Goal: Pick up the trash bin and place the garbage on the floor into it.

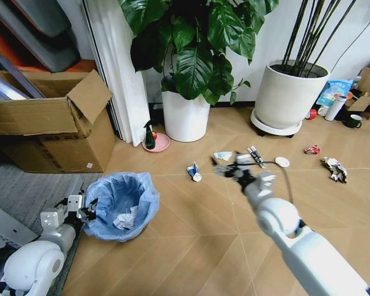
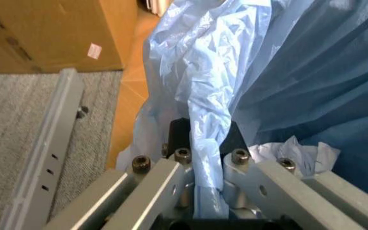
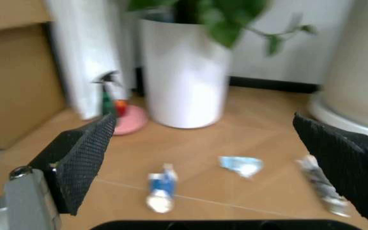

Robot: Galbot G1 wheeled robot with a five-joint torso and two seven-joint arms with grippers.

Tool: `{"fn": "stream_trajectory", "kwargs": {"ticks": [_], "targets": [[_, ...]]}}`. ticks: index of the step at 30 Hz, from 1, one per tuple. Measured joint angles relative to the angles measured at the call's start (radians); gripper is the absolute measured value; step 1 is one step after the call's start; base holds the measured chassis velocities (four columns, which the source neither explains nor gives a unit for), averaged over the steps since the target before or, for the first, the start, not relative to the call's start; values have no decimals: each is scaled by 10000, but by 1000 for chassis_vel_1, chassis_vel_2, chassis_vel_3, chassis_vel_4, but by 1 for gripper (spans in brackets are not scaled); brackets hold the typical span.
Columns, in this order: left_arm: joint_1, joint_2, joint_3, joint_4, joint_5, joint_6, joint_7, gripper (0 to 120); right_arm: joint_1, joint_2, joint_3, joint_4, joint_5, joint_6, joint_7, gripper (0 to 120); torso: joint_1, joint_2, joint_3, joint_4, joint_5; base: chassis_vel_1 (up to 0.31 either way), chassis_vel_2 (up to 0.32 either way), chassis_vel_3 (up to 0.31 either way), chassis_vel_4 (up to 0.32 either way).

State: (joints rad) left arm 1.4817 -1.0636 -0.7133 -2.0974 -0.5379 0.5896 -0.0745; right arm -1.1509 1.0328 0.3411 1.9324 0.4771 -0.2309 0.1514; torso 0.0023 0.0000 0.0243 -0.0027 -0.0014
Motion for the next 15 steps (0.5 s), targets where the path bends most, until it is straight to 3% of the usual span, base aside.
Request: {"fn": "stream_trajectory", "kwargs": {"ticks": [2, 3, 8, 15], "targets": [[21, -24, 0, -41, 55, -22, 9, 0, -202, 34, 239, 38, -39, 9, -10, 100, 0, 0, 0, 1, -8, 0, 0, 0, 0], [151, -92, -25, -193, 193, -66, 57, 0, -901, 190, 1028, 125, -158, 99, -121, 100, 0, 0, 0, 3, -1, 0, 0, 0, 0], [278, -113, -54, -287, 348, -114, 143, 0, -1598, 455, 1719, 130, -322, 306, -337, 100, 0, 0, 0, 2, -4, 0, 0, 0, 0], [277, -107, 6, -306, 407, -129, 174, 0, -1808, 624, 2014, 108, -373, 403, -464, 100, -1, 0, 0, 2, -8, -27, 38, 42, -35]]}}
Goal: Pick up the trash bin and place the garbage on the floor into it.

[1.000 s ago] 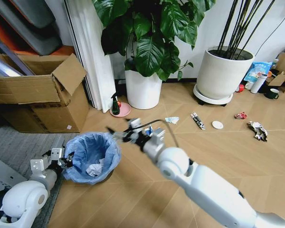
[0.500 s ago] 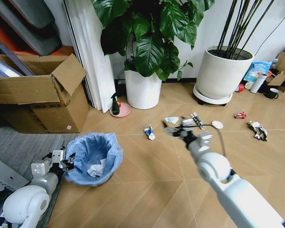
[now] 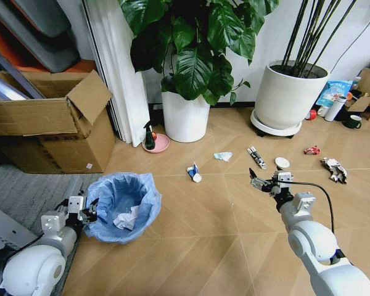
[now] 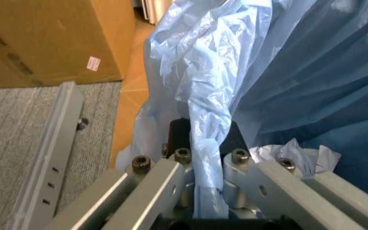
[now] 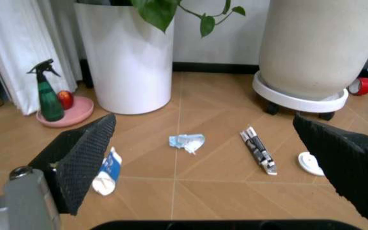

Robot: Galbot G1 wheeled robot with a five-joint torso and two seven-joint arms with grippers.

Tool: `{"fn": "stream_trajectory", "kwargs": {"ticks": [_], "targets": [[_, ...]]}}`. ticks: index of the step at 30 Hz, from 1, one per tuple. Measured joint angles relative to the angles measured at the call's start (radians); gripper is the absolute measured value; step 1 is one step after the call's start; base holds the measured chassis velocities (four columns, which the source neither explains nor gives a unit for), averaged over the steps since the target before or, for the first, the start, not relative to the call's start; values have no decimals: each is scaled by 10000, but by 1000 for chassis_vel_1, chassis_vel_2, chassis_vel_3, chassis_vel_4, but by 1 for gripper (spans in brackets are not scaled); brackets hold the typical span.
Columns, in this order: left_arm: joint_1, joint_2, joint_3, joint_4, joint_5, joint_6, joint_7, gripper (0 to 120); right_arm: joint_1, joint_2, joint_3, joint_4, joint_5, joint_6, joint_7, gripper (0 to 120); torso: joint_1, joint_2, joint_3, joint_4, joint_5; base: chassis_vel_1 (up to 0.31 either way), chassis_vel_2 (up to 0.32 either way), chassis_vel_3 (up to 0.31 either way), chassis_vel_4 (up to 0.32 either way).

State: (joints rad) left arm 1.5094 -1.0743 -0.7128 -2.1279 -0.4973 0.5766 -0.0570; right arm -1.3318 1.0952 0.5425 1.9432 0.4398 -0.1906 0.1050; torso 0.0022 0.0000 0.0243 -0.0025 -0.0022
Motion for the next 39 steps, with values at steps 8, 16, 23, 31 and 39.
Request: {"fn": "stream_trajectory", "kwargs": {"ticks": [8, 16, 23, 31, 39], "targets": [[51, 25, -1, -24, 99, -63, 128, 0, -20, 200, -13, 2, 1, 4, -20, 100, 1, 0, 2, -1, 6, -186, 173, 177, -172], [56, 12, -12, -25, 138, -109, 174, 0, -71, 306, -64, 11, 1, 3, -50, 100, 3, 0, 3, -2, 0, -187, 203, 198, -202], [47, 8, -1, -9, 151, -128, 195, 0, -138, 356, -76, 11, -12, 16, -97, 100, 2, 0, 2, 2, 7, -180, 173, 184, -179], [76, -3, 8, -41, 172, -135, 209, 0, -212, 400, -77, 8, -65, 41, -179, 100, 2, -1, 3, -2, -2, -182, 182, 188, -179], [194, -46, 4, -198, 204, -135, 209, 0, -410, 463, -86, 23, -246, 121, -329, 100, 2, -1, 2, -1, 6, -173, 167, 174, -175]]}}
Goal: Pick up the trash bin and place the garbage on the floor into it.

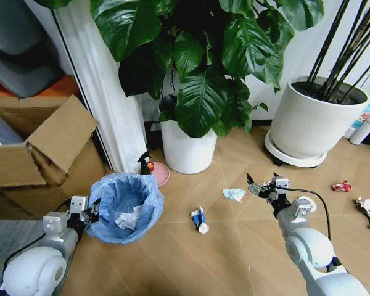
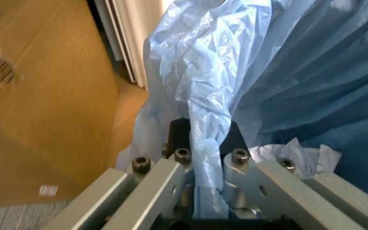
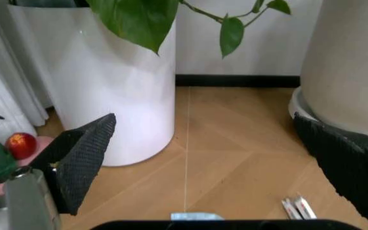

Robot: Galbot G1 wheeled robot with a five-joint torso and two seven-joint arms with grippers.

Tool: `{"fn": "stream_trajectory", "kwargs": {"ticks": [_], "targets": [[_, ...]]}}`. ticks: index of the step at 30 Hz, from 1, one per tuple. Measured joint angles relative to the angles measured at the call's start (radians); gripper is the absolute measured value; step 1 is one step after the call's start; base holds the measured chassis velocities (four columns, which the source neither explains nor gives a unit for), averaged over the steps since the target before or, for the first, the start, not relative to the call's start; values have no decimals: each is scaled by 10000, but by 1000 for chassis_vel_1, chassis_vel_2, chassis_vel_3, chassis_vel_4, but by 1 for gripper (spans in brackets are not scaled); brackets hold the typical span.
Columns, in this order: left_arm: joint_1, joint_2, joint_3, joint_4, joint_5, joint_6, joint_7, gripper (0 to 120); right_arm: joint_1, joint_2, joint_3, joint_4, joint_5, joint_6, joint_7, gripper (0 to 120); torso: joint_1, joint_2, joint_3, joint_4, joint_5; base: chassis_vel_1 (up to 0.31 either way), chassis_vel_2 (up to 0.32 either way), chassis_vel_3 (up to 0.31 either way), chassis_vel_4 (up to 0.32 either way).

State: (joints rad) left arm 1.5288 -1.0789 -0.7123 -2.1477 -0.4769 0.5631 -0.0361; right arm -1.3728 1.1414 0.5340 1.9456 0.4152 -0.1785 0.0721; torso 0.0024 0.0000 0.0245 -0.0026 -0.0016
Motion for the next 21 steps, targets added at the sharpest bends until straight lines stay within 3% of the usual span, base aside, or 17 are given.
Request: {"fn": "stream_trajectory", "kwargs": {"ticks": [9, 15, 21], "targets": [[147, -81, -52, -187, 52, -21, -24, 0, -188, -126, -466, -162, -353, 188, -298, 100, 2, -1, 1, 0, -8, -129, 139, 138, -140], [354, -222, -170, -300, 165, -145, -83, 0, 641, -410, -2324, -1628, -343, 99, -531, 100, -1, 0, -2, 1, -3, -12, 8, 4, -6], [462, -213, -305, -414, 166, -152, -126, 0, 1955, -71, -4154, -3566, -356, -339, -598, 100, -2, 0, -1, 3, 0, 0, 0, 0, 0]]}}
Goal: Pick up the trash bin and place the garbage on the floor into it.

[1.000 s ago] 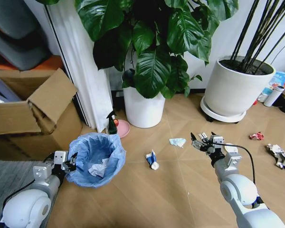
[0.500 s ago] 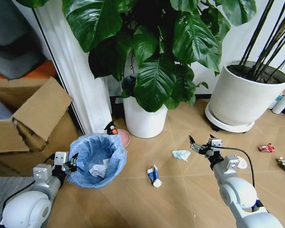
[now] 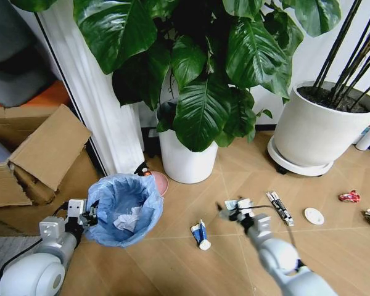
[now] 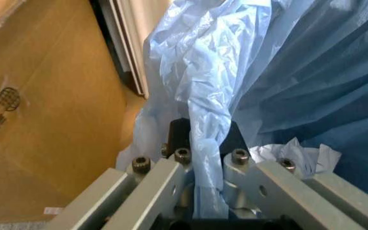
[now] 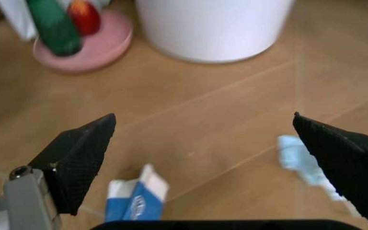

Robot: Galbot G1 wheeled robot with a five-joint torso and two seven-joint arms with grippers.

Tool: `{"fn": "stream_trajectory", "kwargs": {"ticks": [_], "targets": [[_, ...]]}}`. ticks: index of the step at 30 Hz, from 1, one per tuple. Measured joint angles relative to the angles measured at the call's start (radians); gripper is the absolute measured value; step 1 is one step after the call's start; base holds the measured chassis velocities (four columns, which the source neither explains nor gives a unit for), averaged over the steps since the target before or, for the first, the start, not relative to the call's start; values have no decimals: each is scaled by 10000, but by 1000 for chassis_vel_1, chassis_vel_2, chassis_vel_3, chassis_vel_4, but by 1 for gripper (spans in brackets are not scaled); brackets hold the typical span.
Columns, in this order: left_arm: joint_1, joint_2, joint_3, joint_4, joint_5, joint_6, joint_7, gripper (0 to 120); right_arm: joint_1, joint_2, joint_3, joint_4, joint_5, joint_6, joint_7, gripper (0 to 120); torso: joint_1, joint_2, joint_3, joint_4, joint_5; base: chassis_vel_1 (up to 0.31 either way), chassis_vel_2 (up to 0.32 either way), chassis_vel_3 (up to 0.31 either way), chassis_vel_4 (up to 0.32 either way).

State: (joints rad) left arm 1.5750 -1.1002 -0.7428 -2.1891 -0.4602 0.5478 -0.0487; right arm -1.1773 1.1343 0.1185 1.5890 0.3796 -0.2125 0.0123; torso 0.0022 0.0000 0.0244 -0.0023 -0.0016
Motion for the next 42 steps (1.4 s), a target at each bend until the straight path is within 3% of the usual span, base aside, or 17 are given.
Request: {"fn": "stream_trajectory", "kwargs": {"ticks": [10, 16, 33, 42], "targets": [[-15, -95, 18, 51, 4, 0, -61, 0, 1024, 399, -1423, -1563, -97, -198, -450, 100, 1, 0, 1, -3, -6, 0, 0, 0, 0], [-207, -80, 29, 315, -1, 0, -61, 0, 1152, 1018, -1937, -2177, -111, -358, -263, 100, 1, 0, 1, -3, -4, 0, 0, 0, 0], [-347, 3, 78, 579, -70, -5, 11, 0, 1374, 1744, -1819, -3452, -314, -562, -44, 98, 1, 0, 1, -3, -3, 0, 0, 0, 0], [-398, 94, 43, 591, -190, -19, 36, 0, 1370, 1920, -1637, -3902, -660, -401, -59, 61, 1, 0, 0, -3, -4, 0, 0, 0, 0]]}}
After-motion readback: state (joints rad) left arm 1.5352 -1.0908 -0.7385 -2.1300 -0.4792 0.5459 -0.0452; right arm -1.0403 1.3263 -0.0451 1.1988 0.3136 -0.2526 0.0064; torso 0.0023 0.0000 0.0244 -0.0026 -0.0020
